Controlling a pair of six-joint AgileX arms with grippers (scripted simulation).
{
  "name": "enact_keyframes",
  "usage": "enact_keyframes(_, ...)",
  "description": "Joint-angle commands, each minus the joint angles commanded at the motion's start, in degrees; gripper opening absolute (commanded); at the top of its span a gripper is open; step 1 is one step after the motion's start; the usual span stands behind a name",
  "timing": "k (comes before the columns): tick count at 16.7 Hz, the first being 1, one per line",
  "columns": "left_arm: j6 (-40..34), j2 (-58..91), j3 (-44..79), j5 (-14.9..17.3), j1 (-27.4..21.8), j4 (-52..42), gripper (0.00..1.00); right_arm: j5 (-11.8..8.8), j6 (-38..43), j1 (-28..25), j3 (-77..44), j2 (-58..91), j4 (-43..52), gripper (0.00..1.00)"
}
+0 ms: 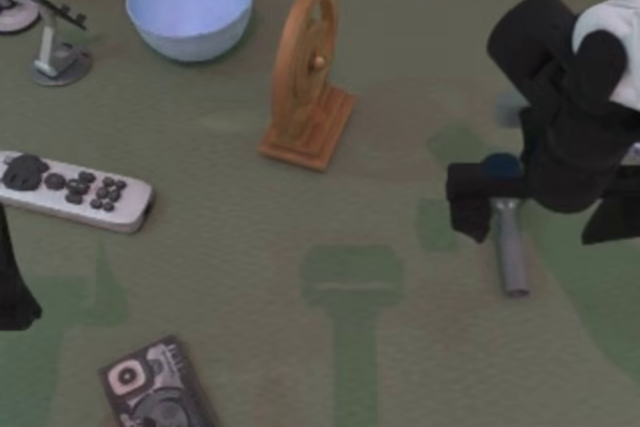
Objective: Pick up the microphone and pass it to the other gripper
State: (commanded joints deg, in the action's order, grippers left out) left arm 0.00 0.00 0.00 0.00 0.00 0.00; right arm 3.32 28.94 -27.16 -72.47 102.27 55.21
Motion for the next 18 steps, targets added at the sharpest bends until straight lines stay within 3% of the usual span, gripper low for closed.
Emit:
enact_keyframes(7, 0.0, 0.0, 0.0, 0.0, 0.0, 0.0, 1.0, 0.0, 0.0, 0.1, 0.2, 0.9, -0.8, 1.0)
enact_keyframes(15, 0.0, 0.0, 0.0, 0.0, 0.0, 0.0, 1.0, 0.0, -0.5, 0.6, 8.2, 10.6, -18.7, 1.0)
enact_keyframes(18, 0.0, 0.0, 0.0, 0.0, 0.0, 0.0, 1.0, 0.0, -0.5, 0.7, 9.2, 11.9, -20.9, 1.0)
